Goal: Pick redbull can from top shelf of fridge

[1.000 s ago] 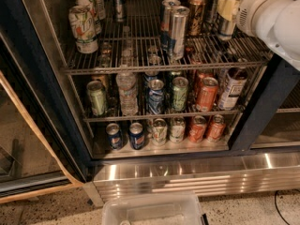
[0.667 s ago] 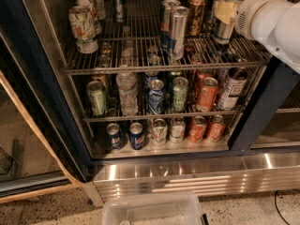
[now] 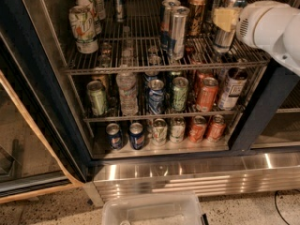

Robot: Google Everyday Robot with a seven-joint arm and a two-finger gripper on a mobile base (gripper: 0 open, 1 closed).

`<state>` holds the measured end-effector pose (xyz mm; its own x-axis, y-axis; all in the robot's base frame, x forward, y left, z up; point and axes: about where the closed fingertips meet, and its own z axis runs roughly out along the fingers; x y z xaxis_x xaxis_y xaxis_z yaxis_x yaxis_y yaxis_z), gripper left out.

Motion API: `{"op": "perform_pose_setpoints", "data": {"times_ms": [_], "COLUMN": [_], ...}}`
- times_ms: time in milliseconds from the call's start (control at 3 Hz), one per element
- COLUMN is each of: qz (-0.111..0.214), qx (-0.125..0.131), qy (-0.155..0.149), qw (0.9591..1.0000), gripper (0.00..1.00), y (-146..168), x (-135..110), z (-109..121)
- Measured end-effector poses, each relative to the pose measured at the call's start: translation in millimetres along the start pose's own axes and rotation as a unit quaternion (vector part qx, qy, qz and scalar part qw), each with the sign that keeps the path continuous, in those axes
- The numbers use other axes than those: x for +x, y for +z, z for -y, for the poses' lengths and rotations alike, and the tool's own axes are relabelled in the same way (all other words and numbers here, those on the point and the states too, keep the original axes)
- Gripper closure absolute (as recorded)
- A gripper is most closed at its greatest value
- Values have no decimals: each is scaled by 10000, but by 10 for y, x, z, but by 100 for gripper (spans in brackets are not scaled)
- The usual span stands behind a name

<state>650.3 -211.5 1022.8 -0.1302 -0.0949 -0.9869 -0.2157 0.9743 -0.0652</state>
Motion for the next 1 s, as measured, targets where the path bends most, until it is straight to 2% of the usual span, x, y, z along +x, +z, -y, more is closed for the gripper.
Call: {"op": "perform_pose_setpoints", "data": {"times_ms": [667, 1000], "qz": [-11, -11], "qx": [3, 3], "qy": [23, 23], "qw": [10000, 10000], "gripper": [100, 100], "y": [-341, -341], "x": [-9, -9], "z": [-68, -68]}}
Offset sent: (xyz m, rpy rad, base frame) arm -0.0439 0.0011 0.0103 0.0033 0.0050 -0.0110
